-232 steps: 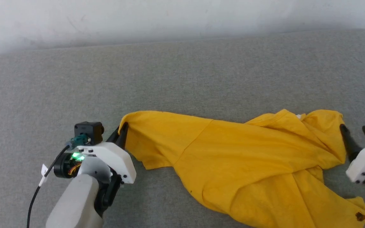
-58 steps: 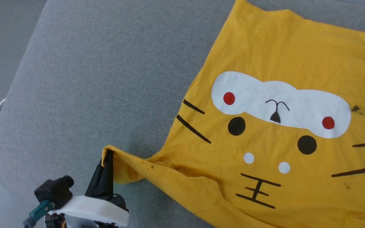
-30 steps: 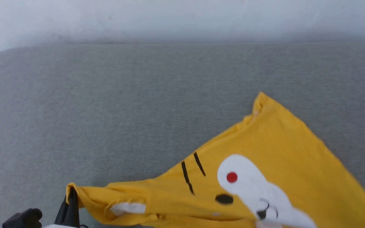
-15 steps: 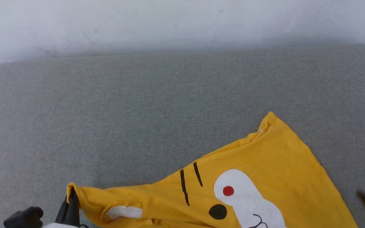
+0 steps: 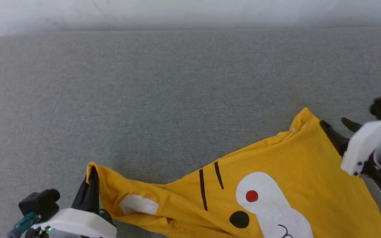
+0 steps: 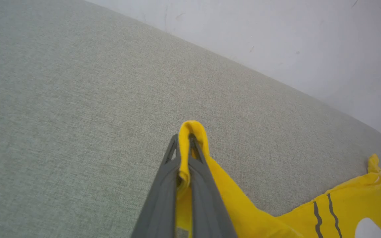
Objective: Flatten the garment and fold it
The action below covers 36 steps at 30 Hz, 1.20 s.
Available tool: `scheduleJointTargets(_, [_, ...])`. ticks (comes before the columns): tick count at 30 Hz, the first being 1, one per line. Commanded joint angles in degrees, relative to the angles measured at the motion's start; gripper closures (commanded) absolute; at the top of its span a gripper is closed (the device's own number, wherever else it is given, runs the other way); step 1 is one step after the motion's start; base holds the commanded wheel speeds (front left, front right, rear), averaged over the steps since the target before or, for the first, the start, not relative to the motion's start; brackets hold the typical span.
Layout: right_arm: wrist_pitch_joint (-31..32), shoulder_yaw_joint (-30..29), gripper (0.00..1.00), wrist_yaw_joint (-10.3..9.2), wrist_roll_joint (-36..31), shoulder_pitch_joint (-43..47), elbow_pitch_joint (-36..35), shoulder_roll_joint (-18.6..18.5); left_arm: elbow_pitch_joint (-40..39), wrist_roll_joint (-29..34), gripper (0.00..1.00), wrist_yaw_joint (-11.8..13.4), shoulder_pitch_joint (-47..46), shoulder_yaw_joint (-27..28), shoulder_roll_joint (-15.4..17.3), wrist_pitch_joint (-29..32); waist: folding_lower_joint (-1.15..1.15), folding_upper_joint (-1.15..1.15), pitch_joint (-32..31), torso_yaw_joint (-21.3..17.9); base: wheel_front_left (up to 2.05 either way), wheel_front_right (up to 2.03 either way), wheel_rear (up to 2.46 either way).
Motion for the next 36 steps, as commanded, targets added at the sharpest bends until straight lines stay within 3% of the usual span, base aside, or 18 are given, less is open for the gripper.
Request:
scheduleJointTargets(1, [0.5, 0.9, 0.0, -0.04, 0.5, -1.4, 0.8, -0.5, 0.2, 0.3, 1.0, -0.4, -0.9, -0.1, -0.2, -0.3, -0.02, 0.0, 1.5, 1.8, 0.0, 0.0, 0.0])
scheduleJointTargets(7, [7.1, 11.5, 0.0, -0.04, 5.4, -8.8, 8.5, -2.8, 1.7, 0.2, 1.0, -0.9, -2.3, -1.0, -1.0, -0.9, -0.02, 0.0, 2.5, 3.5, 0.0, 0.0, 0.0])
scheduleJointTargets(14, [23.0, 21.4, 0.0, -0.04, 11.8, -10.2, 13.2, -4.8, 2.7, 0.0, 1.0, -0.9, -2.7, -1.2, -1.2, -1.3, -0.02, 0.0, 2.5, 3.7, 0.0, 0.0, 0.0])
scheduleJointTargets(15, [24.8, 22.0, 0.24, -0.04, 12.4, -10.3, 13.5, -4.9, 2.8, 0.0, 1.0, -0.9, -2.8, -1.2, -1.2, -1.3, -0.02, 0.0, 2.5, 3.6, 0.0, 0.0, 0.0])
scheduleJointTargets(17, [27.5, 23.0, 1.0, -0.04, 13.7, -10.5, 14.0, -4.7, 3.0, 0.0, 1.0, -0.9, -3.1, -1.3, -1.3, -1.4, -0.02, 0.0, 2.5, 3.5, 0.0, 0.0, 0.0])
scheduleJointTargets(21, [29.0, 23.6, 1.0, -0.04, 15.5, -11.7, 13.5, -4.7, 3.4, 0.0, 1.0, -1.2, -3.9, -1.2, -0.9, -1.5, -0.02, 0.0, 1.7, 3.0, 0.0, 0.0, 0.0])
scheduleJointTargets(28, [20.6, 22.8, 1.0, -0.04, 14.9, -16.0, 6.0, -7.6, 1.7, 0.9, 1.0, -2.0, -8.0, 1.0, 3.6, -0.1, -0.02, 0.0, -1.3, 1.4, 0.0, 0.0, 0.0])
scheduleJointTargets(33, [12.8, 18.9, 1.0, -0.04, 10.6, -20.1, 2.3, -10.2, 1.9, 2.4, 1.0, -4.3, -18.4, 2.0, 9.1, 3.1, -0.02, 0.0, -3.8, 0.1, 0.0, 0.0, 0.0])
scheduleJointTargets(36, [10.2, 16.3, 1.0, -0.04, 7.9, -23.3, 2.3, -10.4, 5.9, 1.7, 1.0, -5.9, -27.6, 2.6, 10.0, 3.9, -0.02, 0.0, -4.3, -1.0, 0.0, 0.0, 0.0])
